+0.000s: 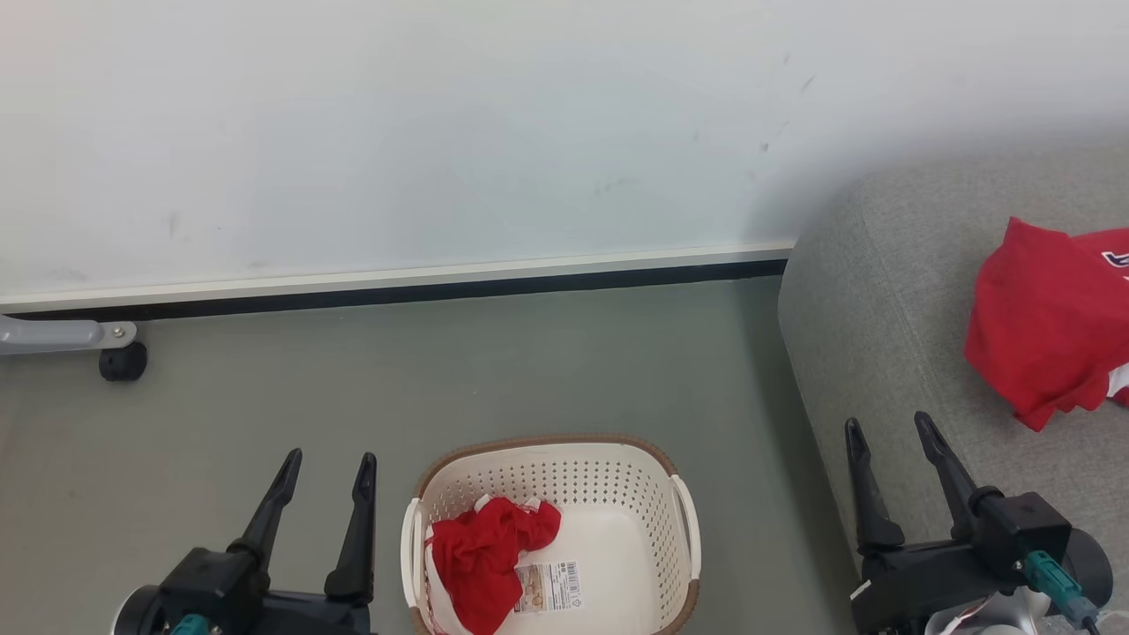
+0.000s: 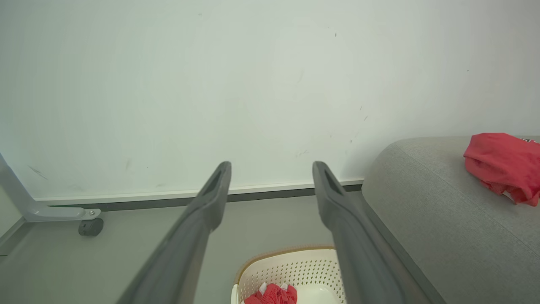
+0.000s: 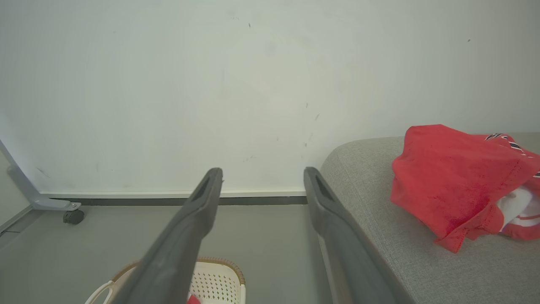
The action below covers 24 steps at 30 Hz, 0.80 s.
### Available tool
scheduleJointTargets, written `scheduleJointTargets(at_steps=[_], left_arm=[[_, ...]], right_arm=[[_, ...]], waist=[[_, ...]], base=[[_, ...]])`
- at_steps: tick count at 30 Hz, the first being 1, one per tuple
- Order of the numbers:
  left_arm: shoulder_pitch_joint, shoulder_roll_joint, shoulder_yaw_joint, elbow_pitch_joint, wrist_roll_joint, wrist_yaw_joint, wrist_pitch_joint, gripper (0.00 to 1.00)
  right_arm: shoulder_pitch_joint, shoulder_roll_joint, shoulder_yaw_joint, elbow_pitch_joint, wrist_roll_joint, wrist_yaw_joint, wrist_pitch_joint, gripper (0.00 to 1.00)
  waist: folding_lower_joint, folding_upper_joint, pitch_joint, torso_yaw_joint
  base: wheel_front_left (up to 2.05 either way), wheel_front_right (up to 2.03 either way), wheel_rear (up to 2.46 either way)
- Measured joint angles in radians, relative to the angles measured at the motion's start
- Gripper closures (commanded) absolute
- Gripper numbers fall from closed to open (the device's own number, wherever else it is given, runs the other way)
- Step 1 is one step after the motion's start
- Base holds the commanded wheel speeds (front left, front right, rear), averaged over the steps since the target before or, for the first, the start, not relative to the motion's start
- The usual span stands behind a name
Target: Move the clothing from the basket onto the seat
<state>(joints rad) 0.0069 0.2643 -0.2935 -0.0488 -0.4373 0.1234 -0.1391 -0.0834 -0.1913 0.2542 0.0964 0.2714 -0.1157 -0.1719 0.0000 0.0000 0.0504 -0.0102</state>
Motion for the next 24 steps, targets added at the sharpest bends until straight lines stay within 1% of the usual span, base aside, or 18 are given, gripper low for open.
scheduleJointTargets(at_steps=[10, 24], left_arm=[[0.000, -0.008, 0.009, -0.006, 0.008, 0.001, 0.012, 0.00], [0.000, -0.011, 0.025, -0.013, 0.027, 0.001, 0.023, 0.00]], right_arm=[[0.012, 0.004, -0.006, -0.029, -0.009, -0.007, 0.023, 0.00], [0.012, 0.007, -0.014, -0.078, -0.017, -0.007, 0.051, 0.00]], waist=[[0.0000, 0.0000, 0.002, 0.001], [0.0000, 0.0000, 0.019, 0.002]], base=[[0.00, 0.00, 0.00], [0.00, 0.00, 0.00]])
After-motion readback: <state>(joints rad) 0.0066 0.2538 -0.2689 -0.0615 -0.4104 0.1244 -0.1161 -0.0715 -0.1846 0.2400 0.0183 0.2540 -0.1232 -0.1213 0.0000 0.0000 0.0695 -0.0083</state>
